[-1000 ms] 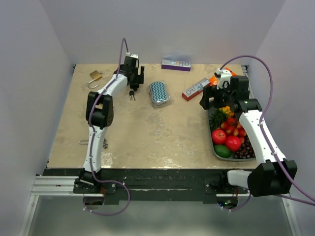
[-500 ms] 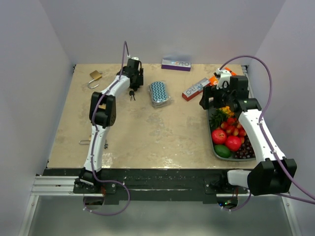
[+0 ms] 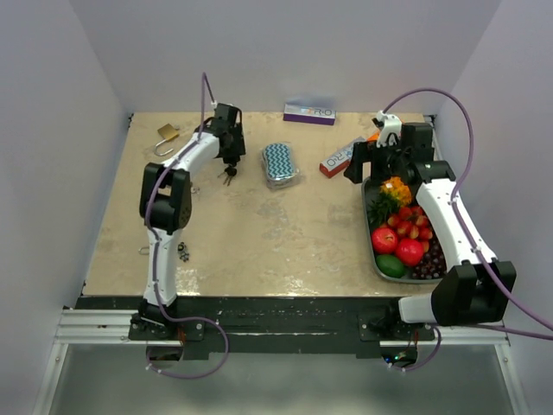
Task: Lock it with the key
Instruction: Pick up the lock from the center of the board.
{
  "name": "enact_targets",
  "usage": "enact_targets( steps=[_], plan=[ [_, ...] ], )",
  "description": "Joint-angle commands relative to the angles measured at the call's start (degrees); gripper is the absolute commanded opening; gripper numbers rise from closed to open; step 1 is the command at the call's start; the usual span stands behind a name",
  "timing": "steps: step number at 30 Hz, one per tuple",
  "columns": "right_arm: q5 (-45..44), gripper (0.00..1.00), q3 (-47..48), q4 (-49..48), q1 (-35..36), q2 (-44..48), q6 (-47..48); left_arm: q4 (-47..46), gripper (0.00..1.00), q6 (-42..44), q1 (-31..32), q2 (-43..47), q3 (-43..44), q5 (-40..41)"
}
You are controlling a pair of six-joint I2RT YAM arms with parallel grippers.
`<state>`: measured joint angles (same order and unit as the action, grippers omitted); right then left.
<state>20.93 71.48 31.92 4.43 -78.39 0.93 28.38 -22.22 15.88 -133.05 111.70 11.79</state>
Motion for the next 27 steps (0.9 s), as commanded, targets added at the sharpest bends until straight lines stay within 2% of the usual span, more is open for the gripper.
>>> enact_targets(
  steps=[1, 6, 10, 11, 13, 18, 21, 27],
  plan=[
    [6.49, 0.99, 0.06, -10.11, 0.4, 2.54, -10.12, -5.53, 0.0, -9.67, -0.15, 17.81, -6.99, -3.35],
    [4.66, 0.99, 1.29, -15.38, 5.05, 1.05, -17.53, -5.17, 0.0, -18.19, -0.15, 27.47, -13.25, -9.58],
    [-1.23, 0.99, -0.72, -22.77, 8.75, 2.54, -29.88, -5.09, 0.0, -22.77, -0.15, 33.46, -18.61, -11.53],
    [-4.98, 0.99, -1.34, -24.26, 9.8, 3.15, -32.19, -5.09, 0.0, -23.57, -0.15, 34.61, -19.23, -11.53],
    [-8.26, 0.99, -1.17, -27.17, 14.28, 2.9, -36.95, -4.91, 0.0, -25.59, -0.23, 37.07, -20.64, -13.63],
    [-20.81, 0.99, 6.54, -26.39, 28.41, -4.57, -39.16, -4.65, 0.0, -29.28, -1.02, 41.11, -22.57, -16.53],
    [-25.83, 0.99, 10.85, -25.51, 33.61, -10.0, -38.46, -4.83, 0.0, -32.7, -2.34, 42.43, -24.85, -19.69],
    [-29.8, 0.99, 15.26, -26.29, 38.37, -16.7, -39.16, -6.84, 0.0, -40.08, -6.21, 44.63, -31.18, -27.42]
  ],
)
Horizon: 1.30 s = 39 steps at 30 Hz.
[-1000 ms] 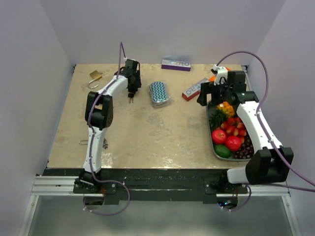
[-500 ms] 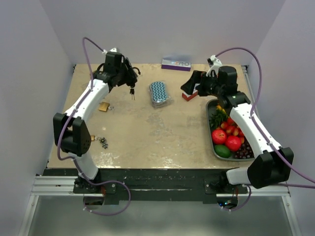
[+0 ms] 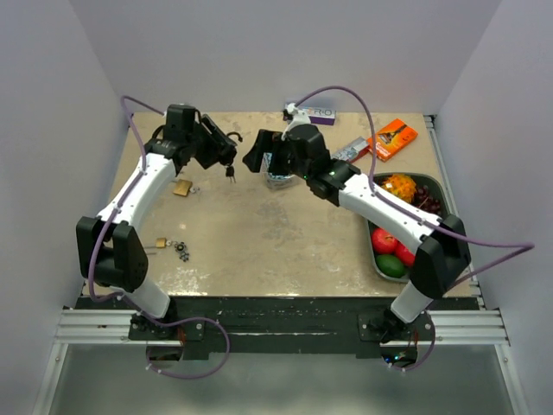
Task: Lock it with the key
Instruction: Pick up the lock from the center of the board.
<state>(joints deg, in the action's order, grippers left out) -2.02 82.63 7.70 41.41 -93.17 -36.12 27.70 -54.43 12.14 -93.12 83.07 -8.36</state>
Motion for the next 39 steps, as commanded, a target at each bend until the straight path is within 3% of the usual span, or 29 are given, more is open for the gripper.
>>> enact_targets(
  steps=[1, 13, 24, 35, 39],
  plan=[
    [-7.46, 0.99, 4.64, -2.25, 1.83, -3.41, -2.11, -6.61, 0.0, -8.58, -2.91, 4.96, -3.17, -7.98],
    [-11.95, 0.99, 11.76, -2.79, 6.75, -11.86, -2.29, -9.6, 0.0, -13.85, -3.18, 6.11, -7.74, -12.03],
    [-16.17, 0.9, 14.22, -0.67, 8.69, -15.99, -4.4, -10.21, 0.0, -16.4, -3.18, 6.64, -8.27, -14.31],
    [-23.73, 0.78, 18.0, -1.64, 9.83, -19.51, -1.94, -11.0, 0.0, -19.13, -3.18, 6.46, -8.98, -16.69],
    [-24.35, 0.63, 18.62, -3.13, 9.92, -20.12, -0.45, -10.57, 0.0, -19.48, -3.18, 6.55, -8.98, -17.13]
  ],
)
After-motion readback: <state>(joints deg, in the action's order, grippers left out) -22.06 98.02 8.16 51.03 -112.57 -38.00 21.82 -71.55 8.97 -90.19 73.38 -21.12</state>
